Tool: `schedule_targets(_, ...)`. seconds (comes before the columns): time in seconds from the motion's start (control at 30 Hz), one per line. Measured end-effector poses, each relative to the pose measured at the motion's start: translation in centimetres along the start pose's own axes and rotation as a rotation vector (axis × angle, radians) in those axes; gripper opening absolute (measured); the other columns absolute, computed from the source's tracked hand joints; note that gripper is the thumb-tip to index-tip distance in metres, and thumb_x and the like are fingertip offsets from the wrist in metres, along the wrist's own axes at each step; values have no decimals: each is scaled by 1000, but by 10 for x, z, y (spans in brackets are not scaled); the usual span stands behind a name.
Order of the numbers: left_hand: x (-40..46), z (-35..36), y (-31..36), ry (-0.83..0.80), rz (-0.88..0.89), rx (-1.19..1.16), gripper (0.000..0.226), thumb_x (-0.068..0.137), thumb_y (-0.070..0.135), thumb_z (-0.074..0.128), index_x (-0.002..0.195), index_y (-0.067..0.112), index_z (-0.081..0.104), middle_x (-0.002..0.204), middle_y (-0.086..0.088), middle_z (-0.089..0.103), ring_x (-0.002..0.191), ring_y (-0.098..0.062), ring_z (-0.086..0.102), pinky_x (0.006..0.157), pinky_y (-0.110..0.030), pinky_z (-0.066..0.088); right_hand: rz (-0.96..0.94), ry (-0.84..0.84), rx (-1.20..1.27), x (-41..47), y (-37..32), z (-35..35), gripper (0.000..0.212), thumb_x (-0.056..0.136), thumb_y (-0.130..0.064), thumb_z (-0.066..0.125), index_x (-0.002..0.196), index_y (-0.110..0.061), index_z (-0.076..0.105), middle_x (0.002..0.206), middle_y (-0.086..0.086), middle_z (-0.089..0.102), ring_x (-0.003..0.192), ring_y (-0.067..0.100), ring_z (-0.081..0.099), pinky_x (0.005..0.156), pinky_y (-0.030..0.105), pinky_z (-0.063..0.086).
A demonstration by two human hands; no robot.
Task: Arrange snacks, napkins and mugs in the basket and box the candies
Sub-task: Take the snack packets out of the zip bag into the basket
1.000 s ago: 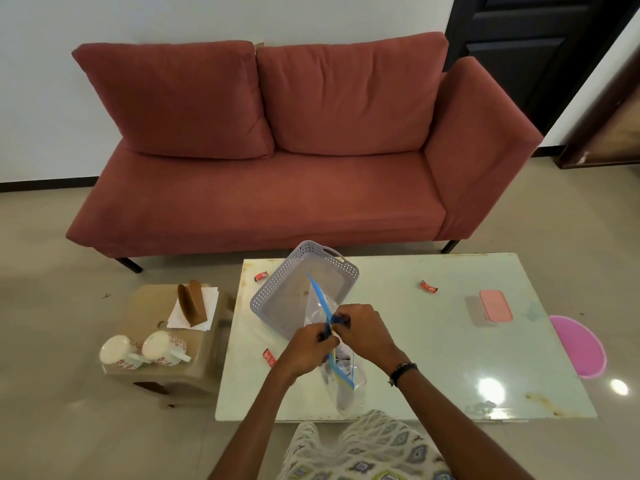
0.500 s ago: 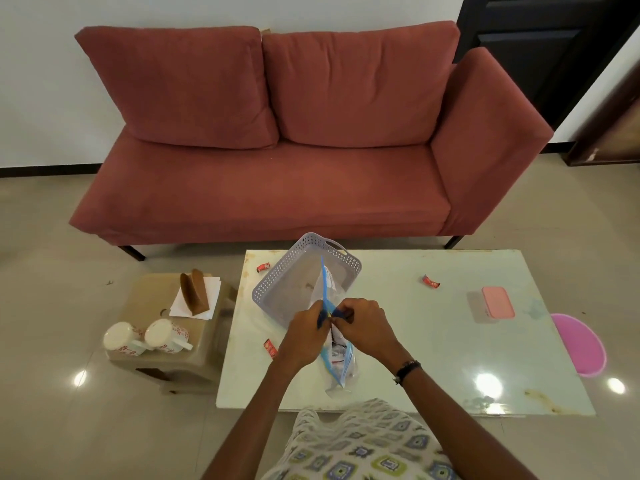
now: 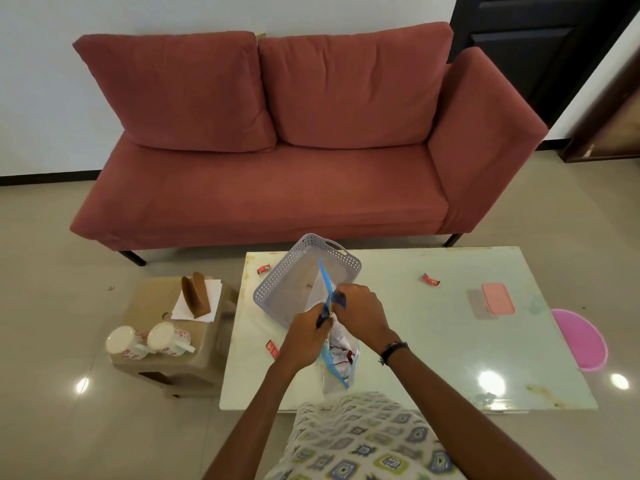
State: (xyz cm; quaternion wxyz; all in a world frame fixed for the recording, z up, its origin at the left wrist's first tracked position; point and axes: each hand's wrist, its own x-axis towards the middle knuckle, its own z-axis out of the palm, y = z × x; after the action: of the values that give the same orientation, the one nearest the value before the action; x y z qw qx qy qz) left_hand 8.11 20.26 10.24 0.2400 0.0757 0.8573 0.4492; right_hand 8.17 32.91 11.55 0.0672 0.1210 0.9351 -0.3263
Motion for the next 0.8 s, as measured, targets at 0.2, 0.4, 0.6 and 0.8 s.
schedule_targets(0.2,1,0,5,119,-16,117,21,94,21,48,83,4,54,72,-11,58,67,-25,56,71,-43,51,-62,-9,-2,-10,2,2,10,84,-16,57,88,-11,65,92,6,70,81,26,62,64,25,40)
schedule_targets(0.4,6,-1,6,147,21,166,26,96,20,43,88,0,58,83,-24,66,76,-37,64,72,-49,55,-35,11,25,-13,5,0,10,85,-20,59,86,-12,64,89,6,69,76,24,60,64,25,43)
schedule_targets(0.6,6,-6,3,153,42,186,27,93,15,45,68,7,42,70,-31,55,63,-39,49,61,-46,44,36,95,10,-7,12,-9,4,81,-14,56,83,-13,60,90,5,66,80,27,61,68,33,49)
schedule_targets(0.8,5,-4,3,62,77,190,25,95,17,45,72,7,46,59,-10,50,58,-22,43,59,-29,32,-125,74,-51,6,-4,-2,10,89,-18,54,96,-13,60,98,2,65,85,26,62,65,28,44)
